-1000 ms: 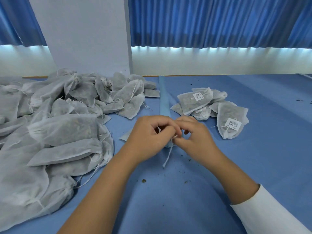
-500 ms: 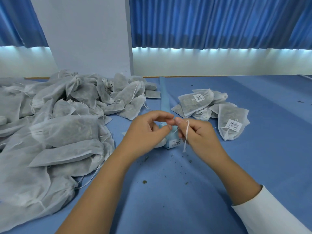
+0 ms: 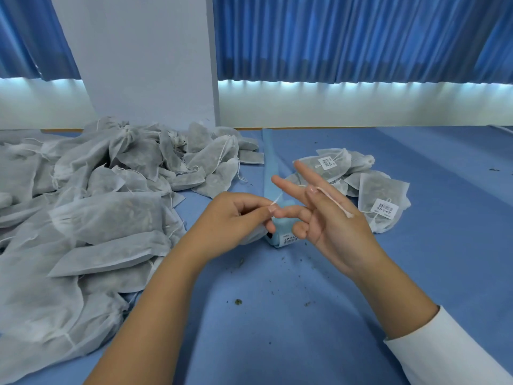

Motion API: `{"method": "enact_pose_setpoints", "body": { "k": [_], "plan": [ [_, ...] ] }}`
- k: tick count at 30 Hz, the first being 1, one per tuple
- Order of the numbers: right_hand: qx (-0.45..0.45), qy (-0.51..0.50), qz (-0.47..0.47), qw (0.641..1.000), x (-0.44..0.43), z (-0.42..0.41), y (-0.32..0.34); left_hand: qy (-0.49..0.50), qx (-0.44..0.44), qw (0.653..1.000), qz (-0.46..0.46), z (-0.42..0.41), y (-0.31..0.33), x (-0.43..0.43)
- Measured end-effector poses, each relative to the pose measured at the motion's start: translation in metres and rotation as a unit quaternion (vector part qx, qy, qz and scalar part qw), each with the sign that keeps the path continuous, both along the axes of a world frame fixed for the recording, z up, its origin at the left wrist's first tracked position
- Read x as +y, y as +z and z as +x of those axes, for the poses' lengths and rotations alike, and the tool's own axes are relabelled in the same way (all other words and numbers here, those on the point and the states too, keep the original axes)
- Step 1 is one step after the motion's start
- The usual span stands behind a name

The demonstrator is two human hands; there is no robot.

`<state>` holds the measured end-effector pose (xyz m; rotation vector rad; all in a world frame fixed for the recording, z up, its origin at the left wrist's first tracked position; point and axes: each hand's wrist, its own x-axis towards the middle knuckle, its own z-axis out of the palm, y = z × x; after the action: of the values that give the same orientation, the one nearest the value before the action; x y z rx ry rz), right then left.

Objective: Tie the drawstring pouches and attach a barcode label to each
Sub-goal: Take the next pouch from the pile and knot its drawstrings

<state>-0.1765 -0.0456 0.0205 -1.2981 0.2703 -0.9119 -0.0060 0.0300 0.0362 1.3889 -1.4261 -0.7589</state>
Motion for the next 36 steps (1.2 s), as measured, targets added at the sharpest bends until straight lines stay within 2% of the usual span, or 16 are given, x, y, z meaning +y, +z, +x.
{"method": "enact_pose_setpoints", "body": {
  "k": [6,10,14,17,20,24,29,31,36],
  "plan": [
    [0.097,-0.068,-0.1,0.988,0.005,0.002,-0.001,-0.031,0.091,0.995,-0.02,0.002,0.009,0.006],
    [0.087,-0.126,-0.097,0.984,0.008,0.006,-0.002,-0.04,0.184,0.981,-0.037,0.004,0.011,0.005],
    [0.103,-0.187,-0.17,0.962,0.009,0.009,-0.007,-0.029,0.245,0.968,-0.04,0.003,0.008,0.001],
    [0.173,-0.199,-0.265,0.928,0.01,0.011,-0.011,-0.004,0.206,0.978,-0.028,0.001,0.007,0.0],
    [0.203,-0.183,-0.323,0.906,0.01,0.009,-0.011,0.019,0.164,0.986,-0.02,-0.001,0.009,0.001],
    [0.167,-0.18,-0.329,0.912,0.01,0.005,-0.005,0.018,0.078,0.997,-0.01,0.002,0.012,0.008],
    [0.118,-0.214,-0.342,0.907,0.01,-0.002,0.004,-0.08,-0.041,0.995,0.051,-0.001,0.014,0.013],
    [0.122,-0.232,-0.334,0.905,0.011,-0.002,0.005,-0.113,-0.024,0.991,0.069,-0.007,0.015,0.013],
    [0.163,-0.254,-0.271,0.914,0.008,0.0,0.004,-0.101,0.044,0.989,0.097,-0.015,0.019,0.014]
  ]
}}
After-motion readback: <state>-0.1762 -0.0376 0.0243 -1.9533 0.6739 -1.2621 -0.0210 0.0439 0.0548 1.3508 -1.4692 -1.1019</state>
